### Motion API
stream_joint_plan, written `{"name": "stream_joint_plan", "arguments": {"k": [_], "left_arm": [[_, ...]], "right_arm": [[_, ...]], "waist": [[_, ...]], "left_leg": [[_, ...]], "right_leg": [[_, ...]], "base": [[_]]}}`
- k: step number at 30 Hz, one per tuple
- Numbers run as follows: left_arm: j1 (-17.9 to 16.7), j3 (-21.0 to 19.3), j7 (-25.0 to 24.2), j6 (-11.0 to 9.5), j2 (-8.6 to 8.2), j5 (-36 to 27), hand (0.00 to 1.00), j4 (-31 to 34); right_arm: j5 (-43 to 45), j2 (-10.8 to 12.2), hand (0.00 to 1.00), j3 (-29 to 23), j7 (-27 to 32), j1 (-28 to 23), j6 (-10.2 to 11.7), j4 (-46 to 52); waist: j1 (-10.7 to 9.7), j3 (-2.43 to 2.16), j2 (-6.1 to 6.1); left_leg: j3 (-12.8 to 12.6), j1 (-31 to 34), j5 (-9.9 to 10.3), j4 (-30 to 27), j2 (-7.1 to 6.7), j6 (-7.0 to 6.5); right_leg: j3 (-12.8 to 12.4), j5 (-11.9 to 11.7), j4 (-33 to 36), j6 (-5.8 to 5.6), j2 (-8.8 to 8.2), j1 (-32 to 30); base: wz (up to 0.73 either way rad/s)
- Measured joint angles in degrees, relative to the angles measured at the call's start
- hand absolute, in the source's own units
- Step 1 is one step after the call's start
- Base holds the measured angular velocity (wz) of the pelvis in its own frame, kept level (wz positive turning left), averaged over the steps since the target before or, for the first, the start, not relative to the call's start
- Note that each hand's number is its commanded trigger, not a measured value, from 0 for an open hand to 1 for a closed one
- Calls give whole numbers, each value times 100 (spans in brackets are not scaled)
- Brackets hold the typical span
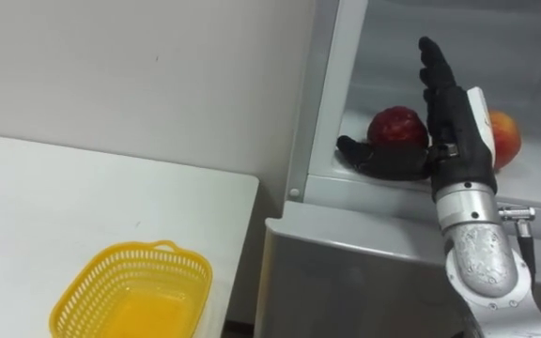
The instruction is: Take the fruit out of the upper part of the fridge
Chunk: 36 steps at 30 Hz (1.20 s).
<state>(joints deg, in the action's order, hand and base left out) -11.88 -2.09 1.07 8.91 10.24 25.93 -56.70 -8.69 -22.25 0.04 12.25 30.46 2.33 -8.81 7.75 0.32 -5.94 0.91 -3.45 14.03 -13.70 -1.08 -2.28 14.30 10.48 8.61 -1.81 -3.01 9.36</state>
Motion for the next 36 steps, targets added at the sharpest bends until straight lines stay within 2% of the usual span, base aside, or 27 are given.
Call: {"name": "stream_joint_plan", "arguments": {"k": [7,8,9,10,11,25,36], "left_arm": [[3,4,-53,104,2,0,0,18],[2,4,-54,112,2,0,0,28],[0,4,-54,123,2,-1,0,50],[-1,3,-54,130,1,-2,0,65],[-1,4,-53,148,1,-2,0,80],[1,5,-51,302,1,-48,0,140],[-7,5,-50,322,0,-45,0,146]], "right_arm": [[-54,-21,0,38,-142,31,-101,-11],[-54,-21,11,38,-157,36,-112,-12],[-54,-23,33,38,-180,39,-121,-13],[-54,-23,75,41,-209,47,-126,-21],[-53,-23,100,43,-255,71,-145,-39],[-113,-138,100,92,-672,197,-363,-235],[-132,-137,100,86,-593,206,-360,-229]], "waist": [[12,10,22],[10,12,25],[10,12,32],[23,10,39],[21,9,48],[12,-29,44],[22,-38,68]], "left_leg": [[-3,80,0,-89,-4,1],[-3,81,0,-93,-4,1],[-3,85,0,-97,-4,1],[-3,89,1,-95,-4,2],[-3,91,1,-94,-4,2],[1,86,1,-115,-5,3],[-9,88,1,-111,-3,3]], "right_leg": [[13,0,1,0,-6,-31],[14,0,1,0,-6,-31],[15,0,1,0,-6,-31],[15,0,1,0,-6,-38],[15,0,1,0,-6,-42],[4,0,10,0,-4,-33],[12,0,9,0,-4,-36]], "base": [[0],[0],[0],[0],[0],[0],[0]]}}
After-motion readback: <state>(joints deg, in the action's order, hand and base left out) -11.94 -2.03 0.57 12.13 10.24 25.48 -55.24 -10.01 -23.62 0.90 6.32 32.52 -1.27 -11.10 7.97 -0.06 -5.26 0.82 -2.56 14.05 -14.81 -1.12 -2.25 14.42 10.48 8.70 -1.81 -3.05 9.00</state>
